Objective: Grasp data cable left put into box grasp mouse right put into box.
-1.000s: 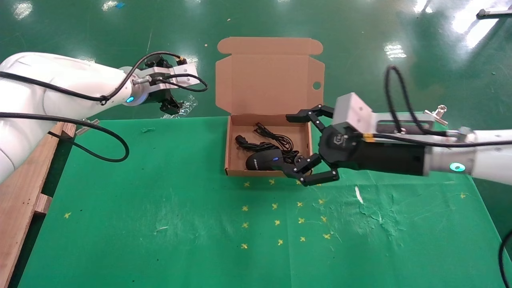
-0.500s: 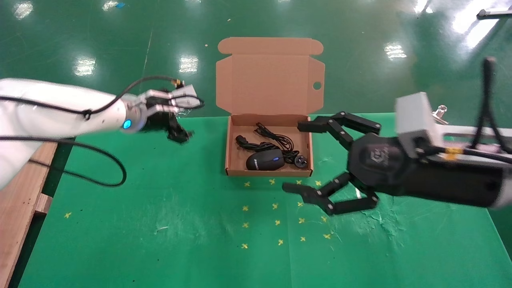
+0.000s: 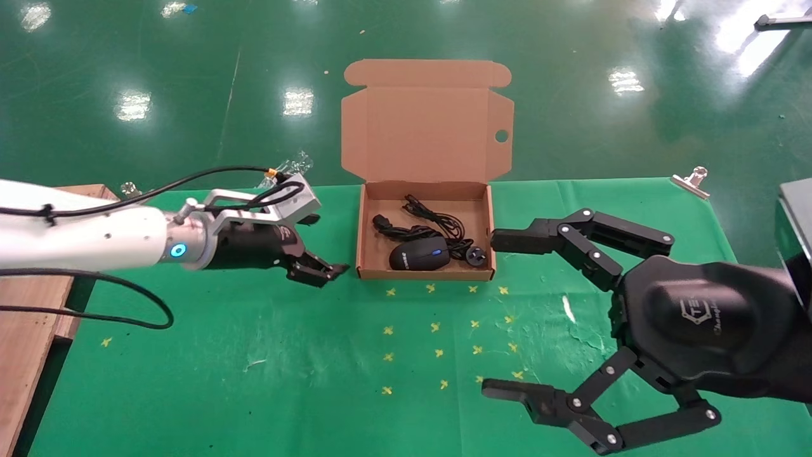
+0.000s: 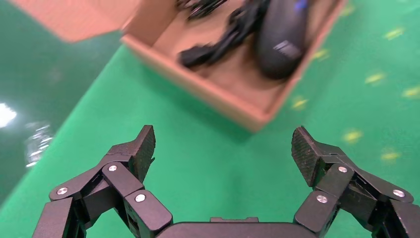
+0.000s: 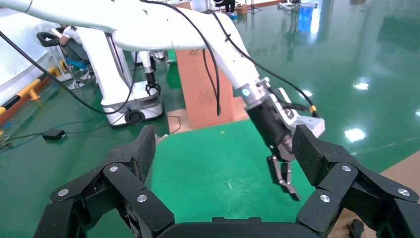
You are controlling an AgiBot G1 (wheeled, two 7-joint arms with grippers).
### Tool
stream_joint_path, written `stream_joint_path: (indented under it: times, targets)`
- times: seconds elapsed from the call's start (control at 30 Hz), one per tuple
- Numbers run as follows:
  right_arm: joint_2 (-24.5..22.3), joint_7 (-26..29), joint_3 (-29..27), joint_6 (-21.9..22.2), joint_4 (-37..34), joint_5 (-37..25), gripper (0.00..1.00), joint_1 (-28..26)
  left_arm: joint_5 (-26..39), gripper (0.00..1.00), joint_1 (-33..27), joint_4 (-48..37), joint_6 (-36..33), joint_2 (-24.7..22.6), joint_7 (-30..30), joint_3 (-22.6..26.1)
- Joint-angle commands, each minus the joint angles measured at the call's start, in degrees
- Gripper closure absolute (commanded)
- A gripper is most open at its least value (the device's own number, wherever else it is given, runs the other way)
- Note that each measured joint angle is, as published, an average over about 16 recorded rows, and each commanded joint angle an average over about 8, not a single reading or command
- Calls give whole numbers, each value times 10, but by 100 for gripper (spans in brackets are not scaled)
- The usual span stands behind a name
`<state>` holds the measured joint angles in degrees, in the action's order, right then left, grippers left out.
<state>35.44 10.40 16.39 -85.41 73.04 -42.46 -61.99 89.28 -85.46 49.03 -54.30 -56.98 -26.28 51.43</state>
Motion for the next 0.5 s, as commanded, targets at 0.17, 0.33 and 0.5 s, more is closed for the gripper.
stream_joint_path:
  times: [0.17, 0.33, 0.5]
  targets:
    - [-4, 3, -3, -3, 5, 6, 0, 4, -80, 0, 40, 41, -53, 37, 26, -60]
    - [-4, 3, -3, -3, 5, 6, 0, 4, -146, 0, 74, 76, -97, 68, 48, -109]
    - [-4, 3, -3, -3, 5, 6, 0, 4, -213, 0, 107, 110, -141, 99, 70, -159]
